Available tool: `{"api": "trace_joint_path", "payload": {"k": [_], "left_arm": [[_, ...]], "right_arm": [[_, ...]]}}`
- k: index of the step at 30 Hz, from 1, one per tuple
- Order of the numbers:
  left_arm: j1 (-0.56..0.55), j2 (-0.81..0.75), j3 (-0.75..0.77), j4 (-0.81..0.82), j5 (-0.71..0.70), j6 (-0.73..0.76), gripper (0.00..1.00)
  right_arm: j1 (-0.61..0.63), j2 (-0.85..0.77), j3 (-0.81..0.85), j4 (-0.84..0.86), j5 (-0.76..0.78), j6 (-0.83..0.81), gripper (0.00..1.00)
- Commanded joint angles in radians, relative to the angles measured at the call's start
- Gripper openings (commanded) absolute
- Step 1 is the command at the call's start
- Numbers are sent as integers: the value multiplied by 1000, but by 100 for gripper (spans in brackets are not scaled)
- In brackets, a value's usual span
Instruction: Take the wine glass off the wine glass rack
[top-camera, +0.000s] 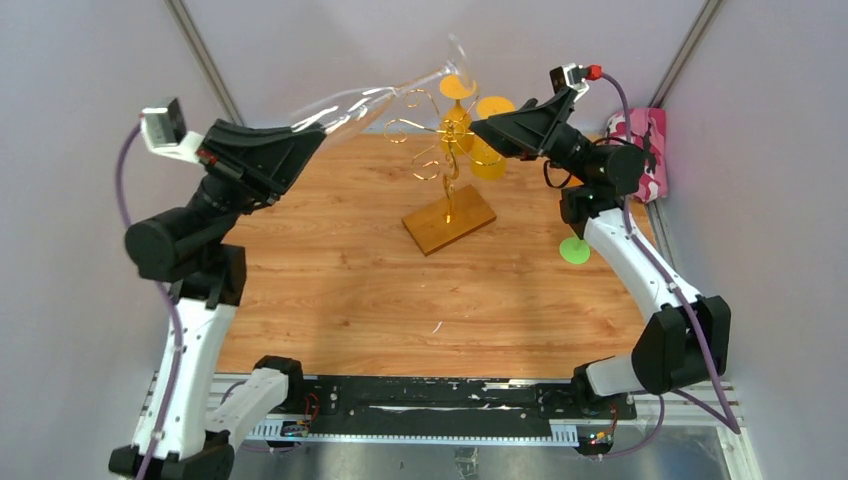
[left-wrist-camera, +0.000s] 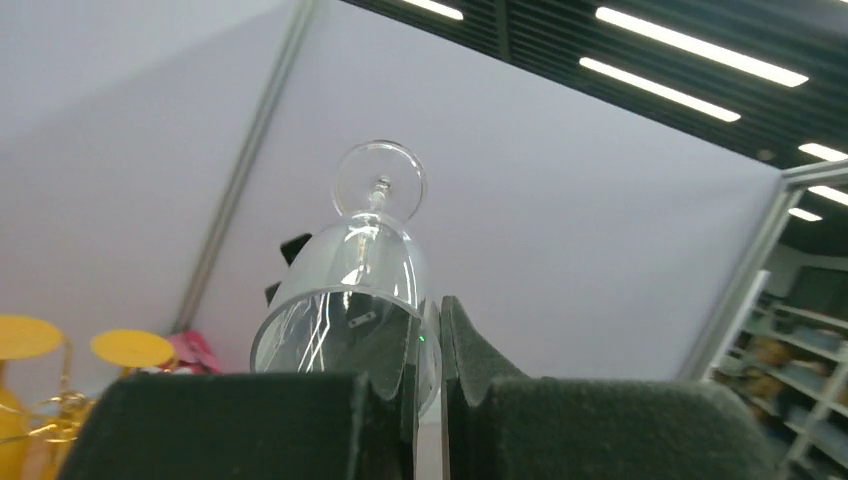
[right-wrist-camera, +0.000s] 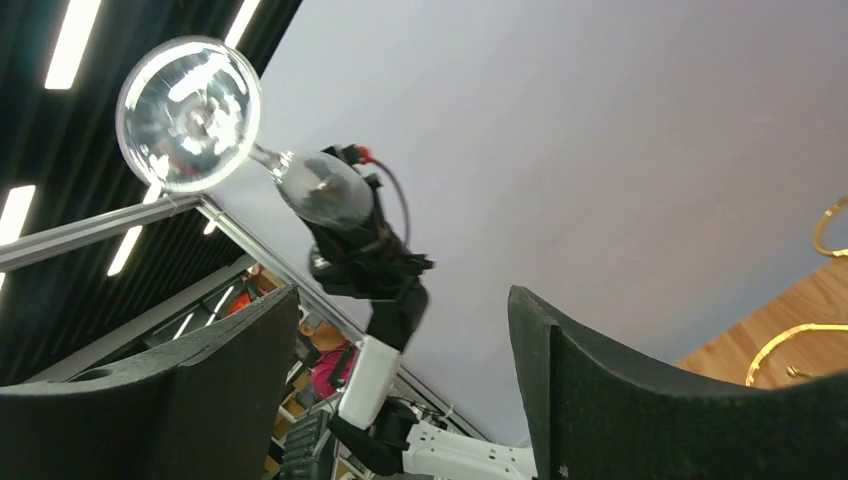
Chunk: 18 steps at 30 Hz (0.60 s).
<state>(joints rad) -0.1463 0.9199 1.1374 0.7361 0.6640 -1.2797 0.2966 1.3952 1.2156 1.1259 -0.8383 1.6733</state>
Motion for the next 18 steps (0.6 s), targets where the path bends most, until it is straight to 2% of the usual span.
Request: {"api": "trace_joint_path", "payload": {"k": [1,3,6,7,9,12,15,18], "left_arm": [[5,-77,196,-605,-177,390,0],[5,-68,334,-888,-305,536,0],[5,35,605,-1302,-629,742,0],[5,84,696,-1416,-746,793,0],[5,183,823,-1559,-879,867,0],[5,348,960,-1736,-951,917,0],[5,477,969,-1822,-938,948,0],[4,585,964,-1896,-893,979,0]], "right_arm": [[-73,-64,-39,-1,-77,-44,81],[-122,-89,-60,-1,-85,-44,79],[-209,-145,-91,-58,-87,-76,73],[-232,-167,-90,-120,-96,-115,72],[-259,-208,-57,-326,-118,-267,72],[-272,-248,20,-723,-103,-523,72],[-286,-265,69,-922,-73,-669,71],[-326,-261,95,-1038,-62,-748,71]]}}
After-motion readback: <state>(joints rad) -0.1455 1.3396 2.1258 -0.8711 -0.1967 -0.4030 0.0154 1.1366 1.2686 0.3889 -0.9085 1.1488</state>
